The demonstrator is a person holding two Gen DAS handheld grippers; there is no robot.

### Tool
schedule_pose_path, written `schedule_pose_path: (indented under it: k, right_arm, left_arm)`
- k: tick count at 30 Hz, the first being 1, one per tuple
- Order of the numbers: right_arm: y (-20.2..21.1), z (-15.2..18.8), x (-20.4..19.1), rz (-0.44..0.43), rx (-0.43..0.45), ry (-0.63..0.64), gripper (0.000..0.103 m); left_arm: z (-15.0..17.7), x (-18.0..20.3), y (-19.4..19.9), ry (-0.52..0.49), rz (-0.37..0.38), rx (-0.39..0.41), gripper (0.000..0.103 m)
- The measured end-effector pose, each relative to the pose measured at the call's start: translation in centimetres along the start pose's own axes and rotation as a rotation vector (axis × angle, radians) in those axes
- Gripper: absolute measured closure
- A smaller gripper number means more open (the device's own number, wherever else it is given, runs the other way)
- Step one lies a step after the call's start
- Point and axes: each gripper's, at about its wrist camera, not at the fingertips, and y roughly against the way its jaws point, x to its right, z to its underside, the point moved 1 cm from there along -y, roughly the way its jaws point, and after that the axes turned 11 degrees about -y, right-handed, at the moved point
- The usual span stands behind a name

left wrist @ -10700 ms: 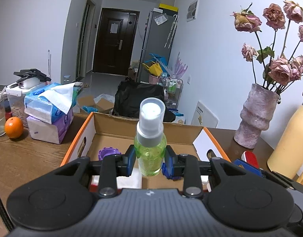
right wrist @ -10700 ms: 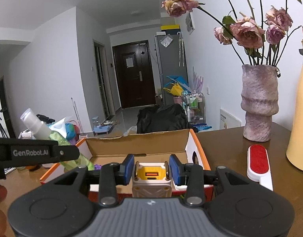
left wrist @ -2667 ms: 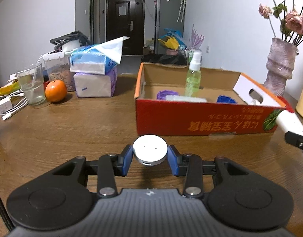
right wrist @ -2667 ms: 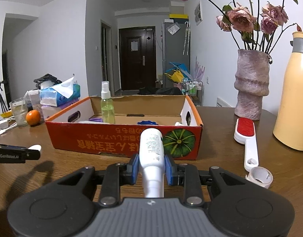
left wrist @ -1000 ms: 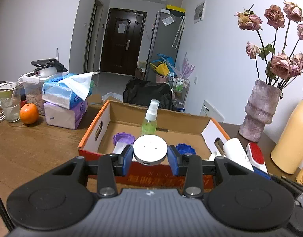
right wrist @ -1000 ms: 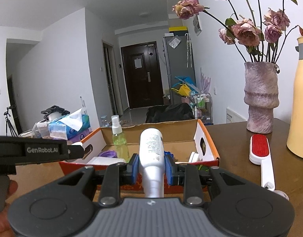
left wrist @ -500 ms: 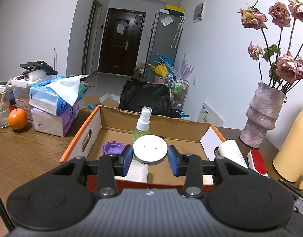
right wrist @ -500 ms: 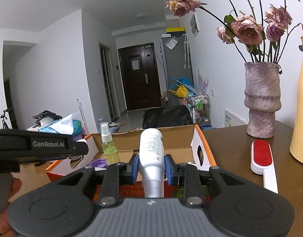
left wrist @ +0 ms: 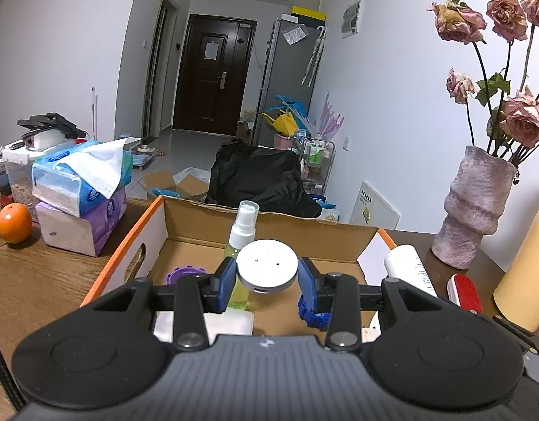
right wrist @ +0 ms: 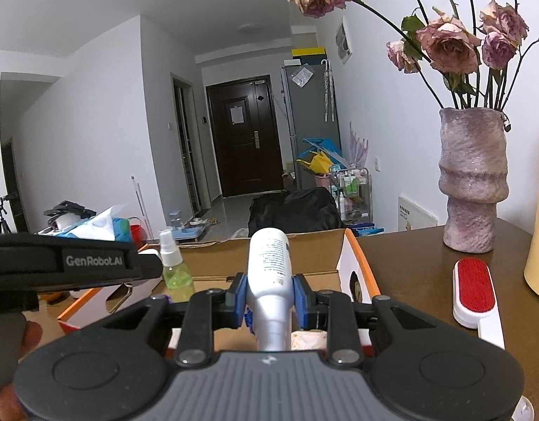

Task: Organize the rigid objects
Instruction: 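Carry the white disc and white tube over the cardboard box with both tools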

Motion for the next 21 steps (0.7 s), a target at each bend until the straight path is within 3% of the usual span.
schedule_pose_path:
  k: [21]
  right_arm:
    - [-4.7,-1.0,0.5,0.020,-0.009,0.013,0.076]
  left_arm:
    - [-0.9,0.3,-4.6,-0.040,-0.021,-0.023,0.063]
